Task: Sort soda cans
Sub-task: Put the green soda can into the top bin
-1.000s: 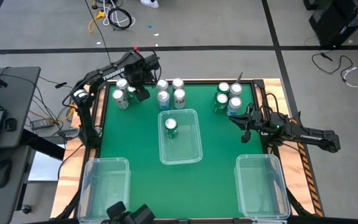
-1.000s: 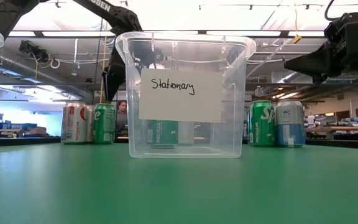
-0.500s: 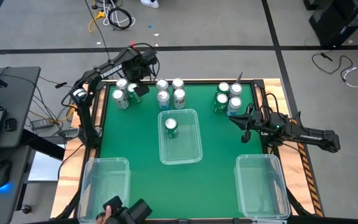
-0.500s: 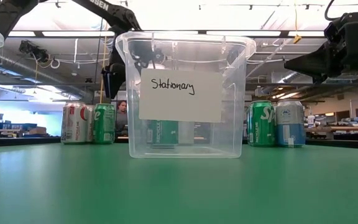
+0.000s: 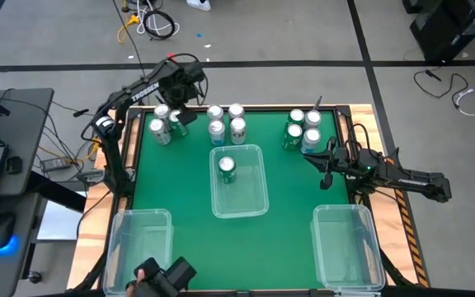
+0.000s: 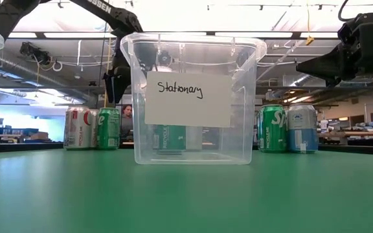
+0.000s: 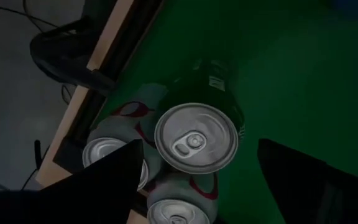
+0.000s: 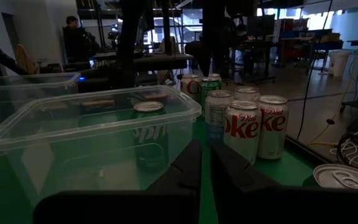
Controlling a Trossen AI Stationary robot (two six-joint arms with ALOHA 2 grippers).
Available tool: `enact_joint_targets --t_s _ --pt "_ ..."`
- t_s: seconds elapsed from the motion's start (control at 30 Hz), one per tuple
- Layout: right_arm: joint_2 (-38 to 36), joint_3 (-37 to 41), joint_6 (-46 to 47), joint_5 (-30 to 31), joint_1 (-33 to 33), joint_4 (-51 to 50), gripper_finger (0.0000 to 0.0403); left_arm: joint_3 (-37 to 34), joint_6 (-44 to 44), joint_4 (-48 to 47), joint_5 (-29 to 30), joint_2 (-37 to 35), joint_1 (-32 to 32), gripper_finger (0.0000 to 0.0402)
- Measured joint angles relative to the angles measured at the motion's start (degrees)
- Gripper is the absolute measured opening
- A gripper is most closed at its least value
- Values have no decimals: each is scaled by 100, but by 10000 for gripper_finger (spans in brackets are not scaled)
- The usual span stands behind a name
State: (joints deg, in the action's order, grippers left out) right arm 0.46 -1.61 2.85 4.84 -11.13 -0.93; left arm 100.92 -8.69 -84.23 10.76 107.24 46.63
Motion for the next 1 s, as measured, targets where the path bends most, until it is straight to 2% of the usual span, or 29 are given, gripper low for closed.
enact_joint_targets --t_s 0.4,0.63,1.0 --pt "1 2 0 0 -1 2 23 2 -4 4 -209 190 138 321" --pt "0 2 0 0 -1 2 23 2 -2 -35 71 426 139 321" --pt "1 1 0 0 0 1 23 2 23 -28 41 457 139 321"
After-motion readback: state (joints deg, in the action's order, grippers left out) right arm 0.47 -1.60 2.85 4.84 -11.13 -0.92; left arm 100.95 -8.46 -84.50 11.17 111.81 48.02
